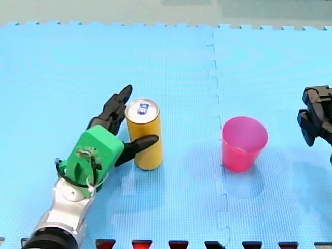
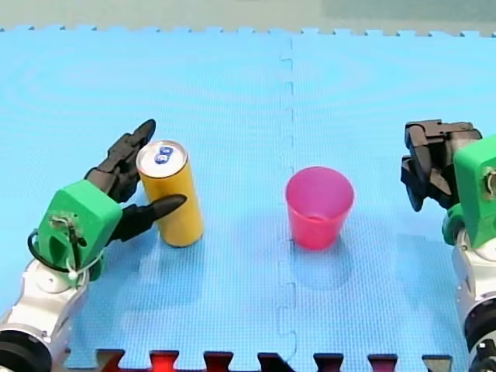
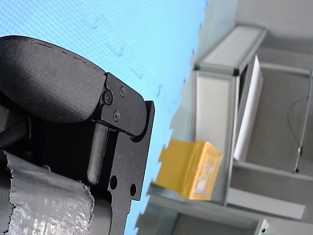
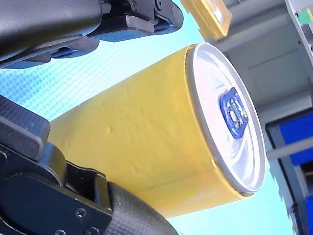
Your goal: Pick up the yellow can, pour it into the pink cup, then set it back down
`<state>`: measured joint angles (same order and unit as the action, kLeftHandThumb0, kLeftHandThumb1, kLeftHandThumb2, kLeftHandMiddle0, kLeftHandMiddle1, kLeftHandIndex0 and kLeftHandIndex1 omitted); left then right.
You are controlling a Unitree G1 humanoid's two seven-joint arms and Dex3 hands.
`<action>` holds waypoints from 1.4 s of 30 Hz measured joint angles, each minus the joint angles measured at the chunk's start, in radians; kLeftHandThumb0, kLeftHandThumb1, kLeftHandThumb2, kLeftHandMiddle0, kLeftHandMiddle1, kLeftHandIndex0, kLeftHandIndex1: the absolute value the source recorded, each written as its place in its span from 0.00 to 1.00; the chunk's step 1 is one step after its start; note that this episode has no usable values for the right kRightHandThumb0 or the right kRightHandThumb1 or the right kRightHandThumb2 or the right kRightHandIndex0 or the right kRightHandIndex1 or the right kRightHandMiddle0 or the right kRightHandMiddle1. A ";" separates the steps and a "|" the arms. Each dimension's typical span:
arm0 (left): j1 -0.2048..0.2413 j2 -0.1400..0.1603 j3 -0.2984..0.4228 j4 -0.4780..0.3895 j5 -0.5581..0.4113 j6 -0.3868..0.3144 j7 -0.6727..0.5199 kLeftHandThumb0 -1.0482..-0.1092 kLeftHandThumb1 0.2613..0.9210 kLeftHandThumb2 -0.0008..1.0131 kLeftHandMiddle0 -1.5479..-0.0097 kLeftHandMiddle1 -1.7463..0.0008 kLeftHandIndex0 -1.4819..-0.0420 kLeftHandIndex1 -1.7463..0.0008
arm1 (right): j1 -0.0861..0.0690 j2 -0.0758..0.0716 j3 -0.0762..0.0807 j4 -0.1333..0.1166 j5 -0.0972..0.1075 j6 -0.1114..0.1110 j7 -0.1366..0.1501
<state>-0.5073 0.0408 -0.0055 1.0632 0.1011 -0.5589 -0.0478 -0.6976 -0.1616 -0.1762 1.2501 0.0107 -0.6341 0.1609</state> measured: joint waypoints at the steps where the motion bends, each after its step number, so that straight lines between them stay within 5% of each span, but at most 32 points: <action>1: 0.005 0.000 0.005 -0.009 -0.013 0.002 -0.020 0.00 0.94 0.02 0.89 1.00 0.93 1.00 | 0.000 0.000 0.000 0.000 0.000 0.000 0.000; 9: 0.030 0.011 0.051 -0.063 -0.142 0.028 -0.218 0.00 0.99 0.02 0.89 1.00 0.93 1.00 | 0.000 0.000 0.000 0.003 0.000 0.000 0.000; 17: 0.093 0.060 0.096 -0.160 -0.250 0.049 -0.418 0.00 1.00 0.02 0.89 1.00 0.91 0.99 | -0.005 -0.001 0.001 0.004 -0.002 0.000 -0.009; 24: 0.129 0.078 0.127 -0.188 -0.288 0.037 -0.473 0.00 1.00 0.03 0.86 0.99 0.86 0.98 | -0.010 -0.001 0.004 0.005 -0.010 0.000 -0.024; 42: 0.130 0.092 0.140 -0.147 -0.281 -0.009 -0.508 0.00 1.00 0.04 0.85 0.99 0.85 0.99 | -0.020 -0.002 -0.007 0.010 -0.006 0.010 -0.027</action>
<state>-0.3769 0.1328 0.1347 0.9163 -0.1803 -0.5676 -0.5555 -0.7176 -0.1632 -0.1835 1.2600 0.0047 -0.6240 0.1338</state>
